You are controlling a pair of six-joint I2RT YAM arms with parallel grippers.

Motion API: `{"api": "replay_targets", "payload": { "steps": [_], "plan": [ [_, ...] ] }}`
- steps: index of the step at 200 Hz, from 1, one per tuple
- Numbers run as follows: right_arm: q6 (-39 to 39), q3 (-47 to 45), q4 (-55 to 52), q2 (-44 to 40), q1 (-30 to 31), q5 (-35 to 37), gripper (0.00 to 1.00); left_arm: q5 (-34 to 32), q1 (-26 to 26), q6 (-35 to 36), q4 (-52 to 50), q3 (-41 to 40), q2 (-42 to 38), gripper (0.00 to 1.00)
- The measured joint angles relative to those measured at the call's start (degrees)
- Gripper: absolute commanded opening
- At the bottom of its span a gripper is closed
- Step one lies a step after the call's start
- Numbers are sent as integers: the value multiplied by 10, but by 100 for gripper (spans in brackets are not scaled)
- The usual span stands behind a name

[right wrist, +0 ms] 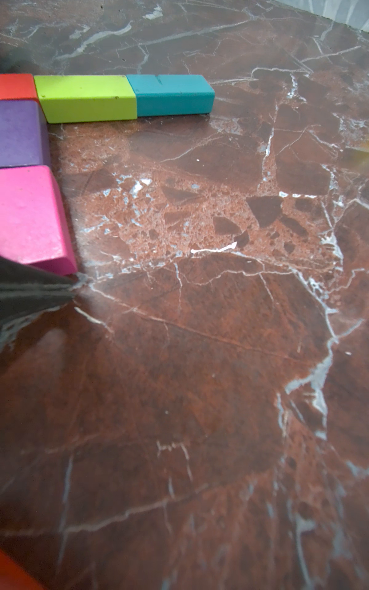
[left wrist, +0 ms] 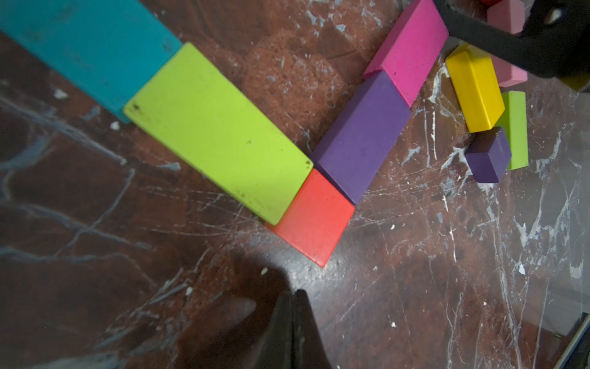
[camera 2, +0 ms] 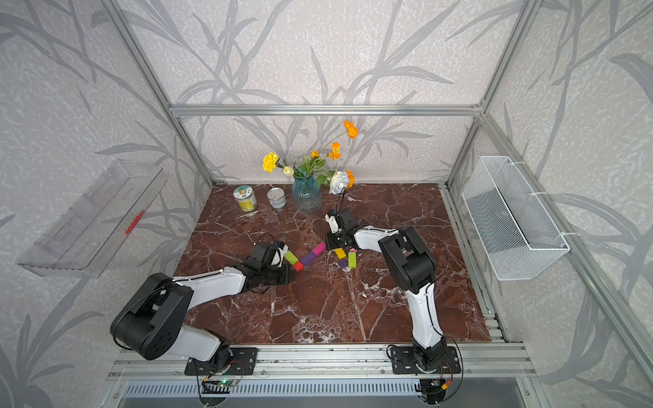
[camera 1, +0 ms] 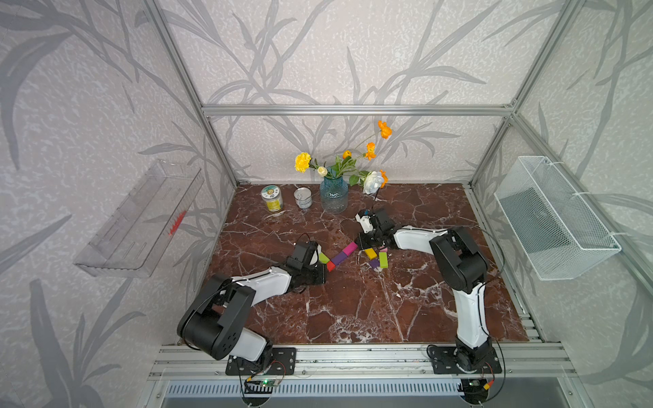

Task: Assemble the letter v with building blocks
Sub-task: Assemble the building block at the center of the board, then pick up the building block from the center of the board.

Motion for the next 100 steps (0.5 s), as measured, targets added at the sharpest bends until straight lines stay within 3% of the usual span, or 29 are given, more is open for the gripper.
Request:
{"api": "replay_targets", "payload": {
  "steps": [34, 63, 80, 100],
  "plan": [
    [0, -11, 1, -21, -10, 8, 0, -3, 0, 0, -5, 0, -5, 0],
    [-5, -38, 1, -75, -20, 17, 15, -7, 0, 0, -19, -6, -30, 0],
    [-20, -43, -4, -105, -24, 22, 29, -7, 0, 2, -26, -8, -60, 17],
    [-41, -49, -25, -140, -24, 35, 39, -9, 0, 4, -27, -8, -99, 33]
  ]
}}
